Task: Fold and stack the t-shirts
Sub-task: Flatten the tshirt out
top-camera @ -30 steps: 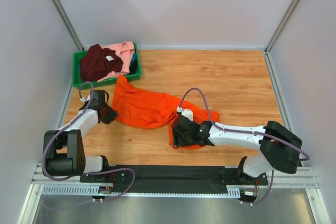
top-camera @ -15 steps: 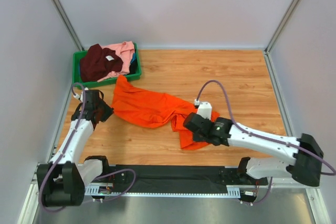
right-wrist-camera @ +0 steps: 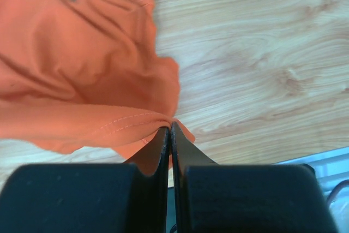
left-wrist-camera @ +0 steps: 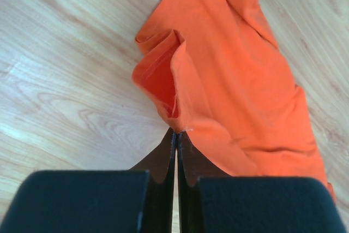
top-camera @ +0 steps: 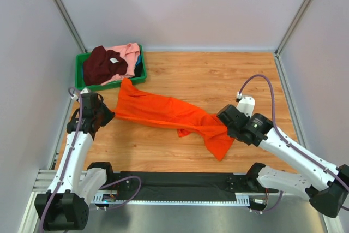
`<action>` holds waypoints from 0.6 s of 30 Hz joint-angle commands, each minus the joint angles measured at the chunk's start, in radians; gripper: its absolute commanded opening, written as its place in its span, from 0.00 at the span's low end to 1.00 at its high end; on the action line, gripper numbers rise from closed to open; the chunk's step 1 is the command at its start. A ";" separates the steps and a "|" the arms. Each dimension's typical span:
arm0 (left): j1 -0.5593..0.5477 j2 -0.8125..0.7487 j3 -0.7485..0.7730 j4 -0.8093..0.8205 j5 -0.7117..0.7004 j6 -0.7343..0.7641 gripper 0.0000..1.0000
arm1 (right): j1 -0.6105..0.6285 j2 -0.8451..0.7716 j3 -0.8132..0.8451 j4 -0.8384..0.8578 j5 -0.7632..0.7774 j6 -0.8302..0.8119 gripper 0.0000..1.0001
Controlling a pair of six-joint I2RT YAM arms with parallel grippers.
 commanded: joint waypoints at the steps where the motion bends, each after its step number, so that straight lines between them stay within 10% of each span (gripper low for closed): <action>1: -0.002 -0.018 0.012 -0.031 -0.011 0.039 0.00 | -0.063 -0.011 0.052 -0.017 0.021 -0.079 0.00; 11: -0.006 0.000 0.261 -0.027 0.121 0.007 0.00 | -0.279 0.149 0.544 0.003 0.013 -0.306 0.00; 18: -0.017 0.043 0.703 -0.139 0.136 -0.004 0.00 | -0.282 0.183 0.883 0.109 -0.097 -0.451 0.00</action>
